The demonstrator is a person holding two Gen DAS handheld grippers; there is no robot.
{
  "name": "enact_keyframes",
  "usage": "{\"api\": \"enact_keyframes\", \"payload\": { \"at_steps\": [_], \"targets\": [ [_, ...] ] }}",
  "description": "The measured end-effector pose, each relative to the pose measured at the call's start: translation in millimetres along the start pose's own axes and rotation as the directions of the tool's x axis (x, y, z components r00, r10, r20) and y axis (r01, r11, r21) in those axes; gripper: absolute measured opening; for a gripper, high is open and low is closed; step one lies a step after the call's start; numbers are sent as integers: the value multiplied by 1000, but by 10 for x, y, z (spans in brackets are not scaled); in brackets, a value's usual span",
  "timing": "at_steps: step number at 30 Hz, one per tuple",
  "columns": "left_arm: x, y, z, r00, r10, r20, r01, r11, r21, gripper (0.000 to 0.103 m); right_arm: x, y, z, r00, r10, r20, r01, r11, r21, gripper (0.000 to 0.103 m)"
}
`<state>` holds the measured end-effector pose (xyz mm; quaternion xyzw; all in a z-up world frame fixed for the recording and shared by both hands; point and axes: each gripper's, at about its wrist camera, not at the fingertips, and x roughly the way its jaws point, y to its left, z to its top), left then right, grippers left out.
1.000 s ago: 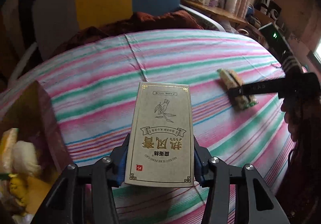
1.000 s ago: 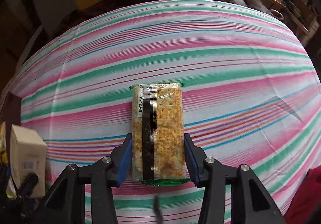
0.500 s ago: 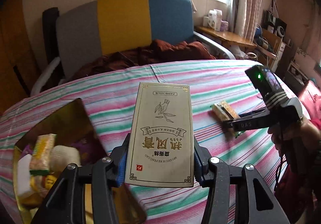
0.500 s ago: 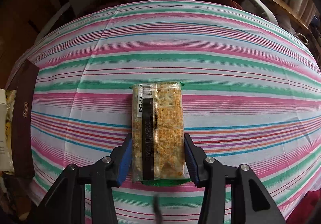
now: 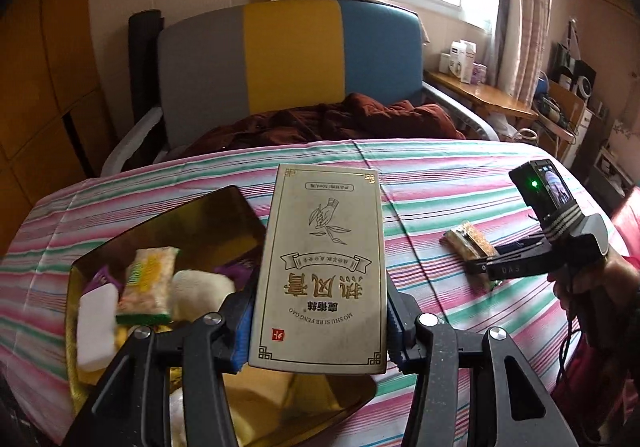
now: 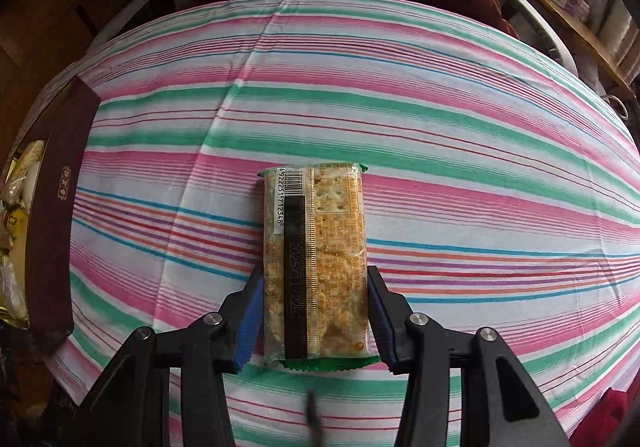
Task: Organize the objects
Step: 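Carry the box and cracker packet into the gold tray and open both grippers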
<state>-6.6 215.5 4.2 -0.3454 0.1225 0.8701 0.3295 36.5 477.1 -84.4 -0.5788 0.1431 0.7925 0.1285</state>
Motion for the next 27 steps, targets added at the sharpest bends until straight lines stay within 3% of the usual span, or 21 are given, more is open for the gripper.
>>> {"api": "enact_keyframes", "payload": {
  "at_steps": [9, 15, 21, 27],
  "targets": [
    [-75, 275, -109, 1000, 17, -3, -17, 998, -55, 52, -12, 340, 59, 997, 81, -13, -81, 996, -23, 48],
    [-118, 609, -210, 1000, 14, -16, -16, 991, -131, 52, -175, 690, 94, 984, 173, 37, -172, 984, -36, 48],
    [-255, 1135, -367, 999, 37, -18, -40, 963, -265, 52, -559, 1297, 166, 953, 280, 117, -265, 956, -128, 48],
    [-289, 1439, -563, 999, 30, -38, -42, 928, -371, 52, -507, 1910, 316, 929, 351, 119, -314, 915, -252, 48]
  ]
}}
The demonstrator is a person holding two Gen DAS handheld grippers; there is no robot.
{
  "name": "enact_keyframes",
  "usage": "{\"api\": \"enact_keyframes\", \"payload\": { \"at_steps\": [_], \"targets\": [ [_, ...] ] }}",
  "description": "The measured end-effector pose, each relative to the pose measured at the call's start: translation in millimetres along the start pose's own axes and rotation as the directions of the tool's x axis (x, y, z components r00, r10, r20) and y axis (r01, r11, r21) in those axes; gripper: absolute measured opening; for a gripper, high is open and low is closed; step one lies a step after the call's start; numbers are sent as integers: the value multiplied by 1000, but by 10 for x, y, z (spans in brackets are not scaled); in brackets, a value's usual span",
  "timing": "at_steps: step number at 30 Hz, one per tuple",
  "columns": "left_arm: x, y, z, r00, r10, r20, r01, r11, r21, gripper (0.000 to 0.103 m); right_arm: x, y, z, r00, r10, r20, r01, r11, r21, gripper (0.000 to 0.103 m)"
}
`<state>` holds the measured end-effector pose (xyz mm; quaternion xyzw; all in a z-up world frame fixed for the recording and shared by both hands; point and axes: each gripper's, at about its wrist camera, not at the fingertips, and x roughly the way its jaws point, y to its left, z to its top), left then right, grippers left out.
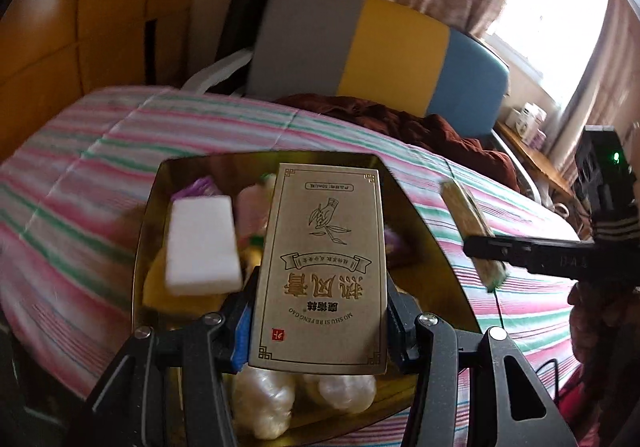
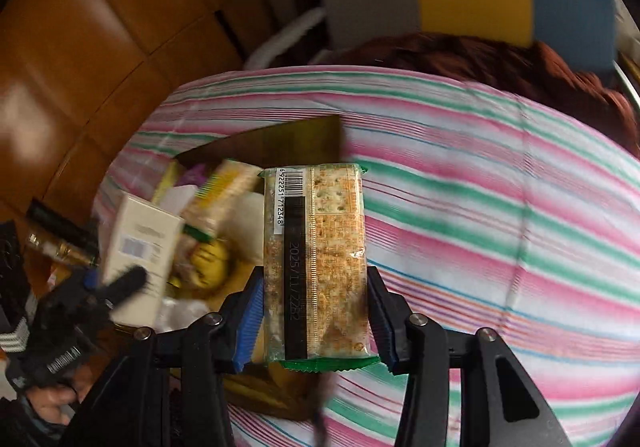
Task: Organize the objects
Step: 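Carry the box and cracker packet into the gold tray and open both grippers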
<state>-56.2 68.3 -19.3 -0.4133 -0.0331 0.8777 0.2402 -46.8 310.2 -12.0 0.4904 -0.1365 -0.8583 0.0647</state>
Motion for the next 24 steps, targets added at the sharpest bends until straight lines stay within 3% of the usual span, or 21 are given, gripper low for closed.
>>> {"api": "enact_keyframes", "payload": {
  "at_steps": [4, 10, 16, 18, 24],
  "targets": [
    [65, 63, 1, 1000, -21, -8, 21, 998, -57, 52, 283, 269, 181, 999, 8, -34, -10, 998, -57, 48],
    [330, 17, 104, 999, -21, -34, 17, 994, -112, 53, 486, 258, 292, 996, -35, -79, 31, 998, -47, 49],
    [471, -79, 103, 999, 20, -37, -22, 998, -66, 57, 520, 205, 250, 997, -43, -60, 41, 999, -31, 49],
    [481, -89, 77, 998, 42, -37, -44, 998, -44, 64, 515, 213, 219, 997, -48, -54, 47, 998, -34, 49],
    [396, -93, 54, 996, 90, -6, -90, 996, -13, 72, 426, 265, 104, 995, -96, -8, 95, 995, -39, 49]
  ]
}}
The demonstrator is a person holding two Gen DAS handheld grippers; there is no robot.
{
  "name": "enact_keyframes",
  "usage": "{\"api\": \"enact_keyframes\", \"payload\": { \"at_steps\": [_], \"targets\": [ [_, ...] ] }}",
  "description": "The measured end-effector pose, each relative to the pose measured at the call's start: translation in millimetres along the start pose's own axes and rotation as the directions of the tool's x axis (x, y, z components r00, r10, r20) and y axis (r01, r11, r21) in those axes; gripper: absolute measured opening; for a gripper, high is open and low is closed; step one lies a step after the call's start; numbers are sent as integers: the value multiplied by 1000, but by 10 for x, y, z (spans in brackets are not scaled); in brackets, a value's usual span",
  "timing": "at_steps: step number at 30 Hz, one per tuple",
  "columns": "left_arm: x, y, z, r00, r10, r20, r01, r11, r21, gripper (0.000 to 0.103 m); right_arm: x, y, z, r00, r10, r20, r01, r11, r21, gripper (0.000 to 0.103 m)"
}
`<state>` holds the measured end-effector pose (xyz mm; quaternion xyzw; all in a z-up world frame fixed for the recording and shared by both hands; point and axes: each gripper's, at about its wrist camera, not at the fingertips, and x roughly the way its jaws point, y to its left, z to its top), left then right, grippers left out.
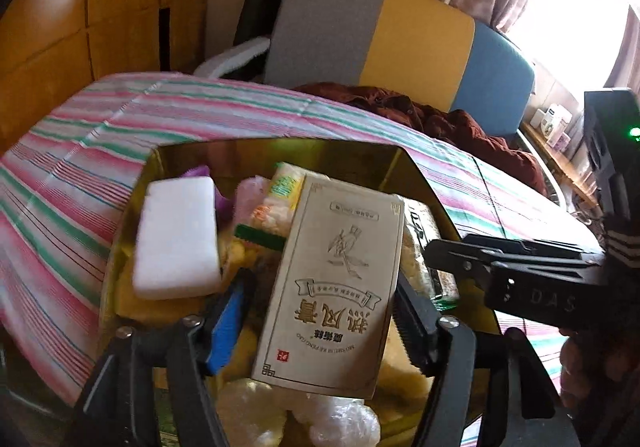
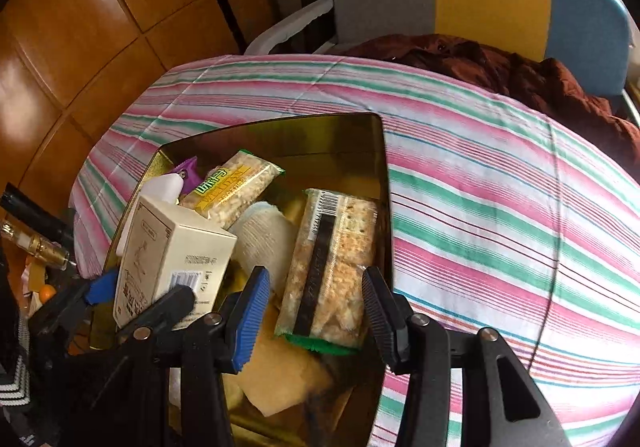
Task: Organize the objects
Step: 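Carry the box and cracker packet into the gold tray and open both grippers, then withdraw both open grippers from the gold tray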
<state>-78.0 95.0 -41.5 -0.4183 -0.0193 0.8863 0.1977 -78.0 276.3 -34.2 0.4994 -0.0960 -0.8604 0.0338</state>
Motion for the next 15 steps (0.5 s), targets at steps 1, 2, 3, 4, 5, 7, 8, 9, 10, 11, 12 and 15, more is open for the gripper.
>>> {"api": "enact_keyframes", "payload": {
  "at_steps": [1, 2, 3, 4, 5, 7, 8, 9, 10, 11, 12, 15],
  "targets": [
    [-36, -5, 0, 1000, 10, 12, -10, 1000, 5, 77, -29, 5, -23, 1000, -13, 12, 13, 1000, 0, 49],
    [-69, -3, -1, 1000, 16, 23, -16, 1000, 6, 79, -65, 9, -52, 999, -25, 25, 25, 1000, 1, 49],
    [-115, -6, -3, 999, 25, 38, -25, 1000, 10, 80, -91, 14, -74, 999, -34, 33, 34, 999, 2, 49],
    [-151, -6, -4, 998, 35, 48, -35, 999, 16, 82, -122, 21, -98, 998, -46, 43, 46, 999, 2, 49],
    [-187, -10, -4, 997, 44, 58, -45, 999, 21, 86, -167, 39, -134, 996, -68, 60, 68, 998, 0, 49],
    [-281, -6, -8, 995, 57, 84, -59, 998, 23, 92, -236, 67, -180, 992, -90, 84, 90, 996, -5, 49],
    [-322, -6, -8, 994, 61, 93, -63, 998, 23, 93, -274, 89, -211, 990, -102, 100, 103, 995, -6, 49],
    [-380, -3, -11, 992, 69, 106, -72, 997, 24, 93, -300, 105, -232, 987, -113, 112, 115, 993, -6, 49],
    [-418, 3, -9, 991, 76, 114, -79, 997, 24, 95, -335, 130, -265, 982, -135, 130, 137, 991, -4, 49],
    [-462, 13, -14, 989, 83, 122, -86, 996, 23, 98, -360, 148, -293, 977, -153, 145, 155, 988, -2, 49],
    [-517, 24, -17, 987, 91, 133, -94, 995, 18, 98, -383, 163, -324, 973, -168, 160, 170, 985, 1, 51],
    [-628, 51, -26, 983, 108, 151, -110, 994, 4, 103, -443, 209, -427, 958, -210, 197, 212, 977, 13, 52]
  ]
}}
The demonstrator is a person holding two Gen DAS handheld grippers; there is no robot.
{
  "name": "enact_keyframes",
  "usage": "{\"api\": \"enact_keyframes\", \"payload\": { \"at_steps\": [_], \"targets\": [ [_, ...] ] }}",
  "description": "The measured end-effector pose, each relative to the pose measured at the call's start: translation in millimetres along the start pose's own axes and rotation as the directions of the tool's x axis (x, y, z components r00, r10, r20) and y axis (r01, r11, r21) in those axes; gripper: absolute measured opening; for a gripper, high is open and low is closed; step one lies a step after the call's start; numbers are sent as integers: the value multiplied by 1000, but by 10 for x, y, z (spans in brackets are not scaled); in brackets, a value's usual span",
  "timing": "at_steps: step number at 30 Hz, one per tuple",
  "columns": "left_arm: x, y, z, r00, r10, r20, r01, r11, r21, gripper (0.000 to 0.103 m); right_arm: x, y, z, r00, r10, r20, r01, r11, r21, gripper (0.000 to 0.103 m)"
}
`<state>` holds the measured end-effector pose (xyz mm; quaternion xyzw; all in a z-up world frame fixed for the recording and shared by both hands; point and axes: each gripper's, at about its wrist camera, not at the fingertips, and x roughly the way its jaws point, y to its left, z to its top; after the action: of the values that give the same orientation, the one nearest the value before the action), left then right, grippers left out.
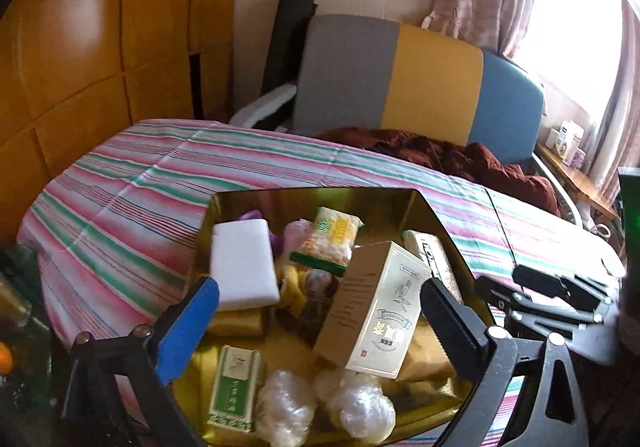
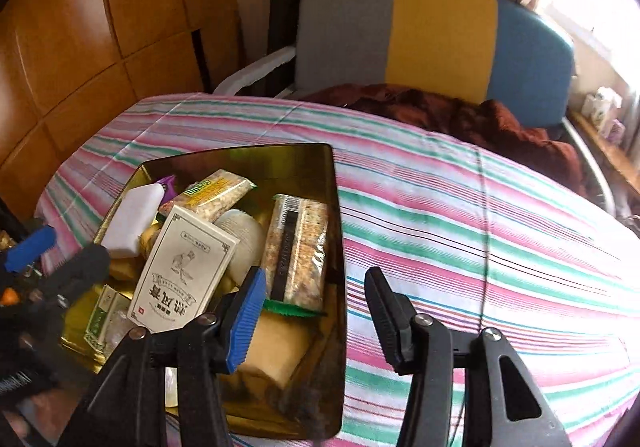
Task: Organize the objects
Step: 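Withdraw both open grippers from the gold tray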
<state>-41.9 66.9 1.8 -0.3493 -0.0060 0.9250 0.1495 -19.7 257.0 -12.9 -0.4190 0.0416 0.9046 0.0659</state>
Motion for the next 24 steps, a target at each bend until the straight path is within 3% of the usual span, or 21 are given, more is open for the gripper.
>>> {"api": "enact_keyframes", "payload": {
  "at_steps": [5, 16, 24],
  "targets": [
    [-136, 43, -33, 1000, 30, 8, -30, 999, -12, 103, -167, 46, -141, 997, -63, 55, 63, 998, -3, 53],
    [-321, 71, -187, 991, 136, 13, -135, 991, -23, 103, -357, 152, -319, 991, -87, 97, 90, 996, -27, 53],
    [-349, 135, -235, 993, 114, 8, -113, 992, -61, 103, -369, 185, -316, 991, -79, 106, 83, 996, -32, 53]
  ]
}}
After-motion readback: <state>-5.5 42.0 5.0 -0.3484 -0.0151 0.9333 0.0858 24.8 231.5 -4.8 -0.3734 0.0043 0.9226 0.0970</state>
